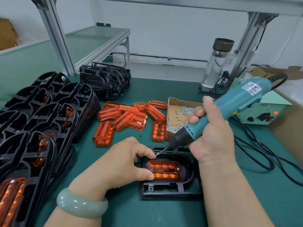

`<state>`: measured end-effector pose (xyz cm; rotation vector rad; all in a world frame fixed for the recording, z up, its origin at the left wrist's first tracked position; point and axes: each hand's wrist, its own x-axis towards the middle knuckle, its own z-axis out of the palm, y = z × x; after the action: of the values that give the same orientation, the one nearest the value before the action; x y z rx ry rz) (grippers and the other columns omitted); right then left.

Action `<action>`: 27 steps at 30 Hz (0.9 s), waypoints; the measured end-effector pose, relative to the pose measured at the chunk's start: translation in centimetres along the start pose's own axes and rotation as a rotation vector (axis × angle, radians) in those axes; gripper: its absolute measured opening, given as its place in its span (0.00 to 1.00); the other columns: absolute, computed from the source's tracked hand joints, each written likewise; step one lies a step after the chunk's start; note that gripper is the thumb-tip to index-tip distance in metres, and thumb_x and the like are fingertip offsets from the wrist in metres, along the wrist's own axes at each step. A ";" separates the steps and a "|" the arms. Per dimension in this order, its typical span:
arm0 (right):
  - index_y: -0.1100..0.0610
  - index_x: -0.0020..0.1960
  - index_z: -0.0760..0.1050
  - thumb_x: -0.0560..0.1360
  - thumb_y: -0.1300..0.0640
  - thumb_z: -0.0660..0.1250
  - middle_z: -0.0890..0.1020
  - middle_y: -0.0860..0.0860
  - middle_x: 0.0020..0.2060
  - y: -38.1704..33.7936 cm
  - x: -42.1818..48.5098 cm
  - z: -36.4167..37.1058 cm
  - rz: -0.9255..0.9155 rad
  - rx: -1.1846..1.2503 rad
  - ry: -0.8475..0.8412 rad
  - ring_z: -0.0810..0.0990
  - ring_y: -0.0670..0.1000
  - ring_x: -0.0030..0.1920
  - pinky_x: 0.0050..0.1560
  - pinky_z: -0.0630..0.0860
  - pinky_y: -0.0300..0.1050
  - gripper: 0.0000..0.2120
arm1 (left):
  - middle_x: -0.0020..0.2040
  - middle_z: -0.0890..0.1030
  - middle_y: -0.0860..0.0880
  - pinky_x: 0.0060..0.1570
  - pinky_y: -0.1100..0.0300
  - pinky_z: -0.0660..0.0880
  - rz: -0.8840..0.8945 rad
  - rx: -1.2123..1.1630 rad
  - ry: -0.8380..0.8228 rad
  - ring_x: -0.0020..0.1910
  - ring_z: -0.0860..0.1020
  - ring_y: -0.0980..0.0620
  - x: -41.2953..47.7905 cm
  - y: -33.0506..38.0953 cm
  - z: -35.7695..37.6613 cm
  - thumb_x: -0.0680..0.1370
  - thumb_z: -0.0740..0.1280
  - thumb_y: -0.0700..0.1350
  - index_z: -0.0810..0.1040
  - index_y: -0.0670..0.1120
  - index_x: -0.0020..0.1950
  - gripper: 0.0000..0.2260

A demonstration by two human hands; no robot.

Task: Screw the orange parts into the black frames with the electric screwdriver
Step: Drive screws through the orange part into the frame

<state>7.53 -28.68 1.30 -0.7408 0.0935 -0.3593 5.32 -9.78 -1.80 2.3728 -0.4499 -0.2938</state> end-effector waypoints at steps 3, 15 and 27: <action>0.52 0.43 0.70 0.76 0.56 0.67 0.72 0.47 0.27 0.1 -0.3 0.1 0.013 -0.022 -0.033 0.70 0.45 0.25 0.32 0.69 0.39 0.06 | 0.45 0.73 0.60 0.43 0.70 0.69 0.015 0.013 0.004 0.43 0.73 0.64 0.0 0.0 0.0 0.62 0.79 0.57 0.75 0.71 0.41 0.16; 0.51 0.40 0.75 0.72 0.58 0.71 0.72 0.48 0.27 0.8 -1.4 0.9 -0.017 -0.141 -0.186 0.70 0.46 0.24 0.27 0.69 0.37 0.05 | 0.39 0.77 0.56 0.40 0.66 0.75 0.020 -0.018 0.001 0.35 0.74 0.64 0.2 -0.3 -0.1 0.61 0.80 0.55 0.78 0.64 0.41 0.14; 0.52 0.43 0.75 0.71 0.57 0.67 0.71 0.48 0.26 0.9 -2.1 1.4 -0.029 -0.199 -0.244 0.70 0.46 0.24 0.27 0.69 0.38 0.02 | 0.36 0.76 0.57 0.36 0.69 0.71 0.018 -0.034 -0.015 0.33 0.73 0.64 0.2 -0.6 0.0 0.62 0.79 0.54 0.81 0.60 0.45 0.15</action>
<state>6.10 -26.42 1.66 -0.9786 -0.1130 -0.2874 5.68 -9.43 -2.26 2.3335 -0.4693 -0.3095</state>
